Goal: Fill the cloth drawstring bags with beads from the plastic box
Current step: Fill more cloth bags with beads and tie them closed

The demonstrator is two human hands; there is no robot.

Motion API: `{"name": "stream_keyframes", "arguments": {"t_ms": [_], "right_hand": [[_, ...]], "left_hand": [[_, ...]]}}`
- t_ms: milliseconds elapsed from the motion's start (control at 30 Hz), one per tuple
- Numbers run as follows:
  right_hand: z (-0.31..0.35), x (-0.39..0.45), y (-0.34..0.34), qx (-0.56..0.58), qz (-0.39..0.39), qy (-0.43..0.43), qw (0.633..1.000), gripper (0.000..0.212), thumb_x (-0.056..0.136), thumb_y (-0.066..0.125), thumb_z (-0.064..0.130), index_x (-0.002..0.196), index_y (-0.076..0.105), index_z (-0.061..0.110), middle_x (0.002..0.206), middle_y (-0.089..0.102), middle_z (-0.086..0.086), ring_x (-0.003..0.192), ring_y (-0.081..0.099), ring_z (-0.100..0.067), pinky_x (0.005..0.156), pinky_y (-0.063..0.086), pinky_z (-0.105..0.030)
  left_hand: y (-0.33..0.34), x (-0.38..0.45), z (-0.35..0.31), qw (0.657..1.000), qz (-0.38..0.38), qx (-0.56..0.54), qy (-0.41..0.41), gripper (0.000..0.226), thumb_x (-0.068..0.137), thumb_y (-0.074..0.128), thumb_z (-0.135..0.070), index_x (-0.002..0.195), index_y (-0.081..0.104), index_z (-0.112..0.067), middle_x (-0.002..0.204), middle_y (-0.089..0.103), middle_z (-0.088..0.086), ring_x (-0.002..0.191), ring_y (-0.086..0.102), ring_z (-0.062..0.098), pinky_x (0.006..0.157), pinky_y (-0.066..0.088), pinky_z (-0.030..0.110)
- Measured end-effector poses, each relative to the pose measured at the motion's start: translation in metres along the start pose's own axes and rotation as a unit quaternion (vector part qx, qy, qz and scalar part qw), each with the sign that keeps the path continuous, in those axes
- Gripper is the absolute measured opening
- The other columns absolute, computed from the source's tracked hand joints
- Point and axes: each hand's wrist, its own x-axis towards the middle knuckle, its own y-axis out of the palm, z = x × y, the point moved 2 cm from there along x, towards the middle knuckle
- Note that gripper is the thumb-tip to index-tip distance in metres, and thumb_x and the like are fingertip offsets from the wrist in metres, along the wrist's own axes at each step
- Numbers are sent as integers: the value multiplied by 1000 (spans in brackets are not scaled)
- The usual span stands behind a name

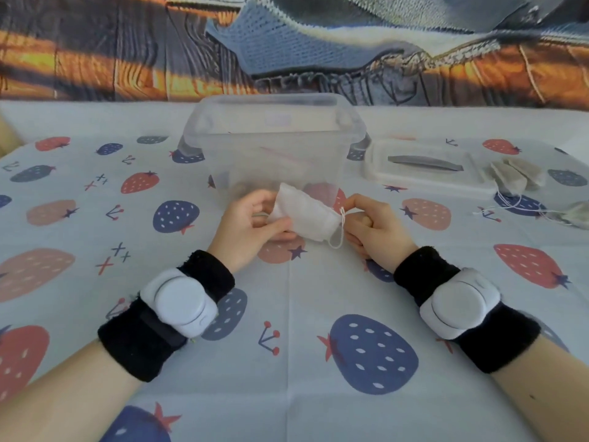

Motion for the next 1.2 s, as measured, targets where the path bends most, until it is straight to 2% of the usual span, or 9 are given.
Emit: {"name": "stream_keyframes", "arguments": {"t_ms": [200,400,567,767,833,967,1033,1133,1200], "right_hand": [[-2,0,3,8,31,-20,999,21,94,46,1,81,54,15,39,35,8,34,26,-11,35,28,-16],[0,0,6,62,-14,-53,997,22,95,48,5,74,47,12,40,25,9,39,23,-7,37,25,-13],[5,-3,4,62,-29,-117,991,18,94,49,5,78,55,11,42,25,2,40,21,-8,41,27,-13],[7,-6,6,59,-20,-141,988,26,92,50,4,82,62,24,47,17,-3,46,17,-12,45,26,-15],[6,-5,5,16,-24,-137,990,25,92,53,8,78,63,26,47,20,0,47,19,-13,45,25,-19],[-1,-1,2,-22,-50,-94,994,27,89,59,6,63,61,-2,52,24,-4,52,20,-17,47,24,-23],[-3,-1,1,-19,-63,-88,994,34,89,60,8,55,57,3,55,26,-6,53,20,-17,47,21,-23],[-4,0,1,-34,-73,-100,992,39,90,59,10,57,53,-9,56,24,-6,54,18,-14,48,20,-21],[-6,1,1,-63,-82,-115,988,39,89,60,9,56,51,-8,55,21,-4,54,17,-10,49,19,-19]], "left_hand": [[2,-2,0,999,-14,-34,9,11,85,62,4,96,62,2,87,67,14,74,70,24,64,59,29],[1,-1,-1,998,-34,-52,-12,6,88,60,-3,84,61,2,64,65,11,63,68,26,59,58,27],[1,-3,-3,997,-48,-53,-18,12,89,59,-5,80,59,2,65,62,19,58,68,25,56,57,25],[2,-3,-2,998,-21,-47,-19,15,88,60,-6,86,60,8,61,65,12,60,69,26,59,58,28],[2,-3,-2,999,-11,-39,-15,18,86,62,-7,88,60,11,64,66,14,62,69,28,61,59,29],[5,-5,-2,1000,17,-15,-8,16,82,66,-4,84,61,10,73,66,21,63,68,24,60,58,28],[6,-5,0,1000,5,27,3,16,78,72,-9,85,64,3,76,69,12,64,68,18,58,56,25],[0,-3,4,985,-58,156,47,47,66,84,-32,104,61,-17,98,67,-7,79,63,5,66,49,17],[-1,-4,2,973,-63,206,84,70,58,80,-50,117,52,-26,113,59,-13,95,57,2,74,44,14]]}}
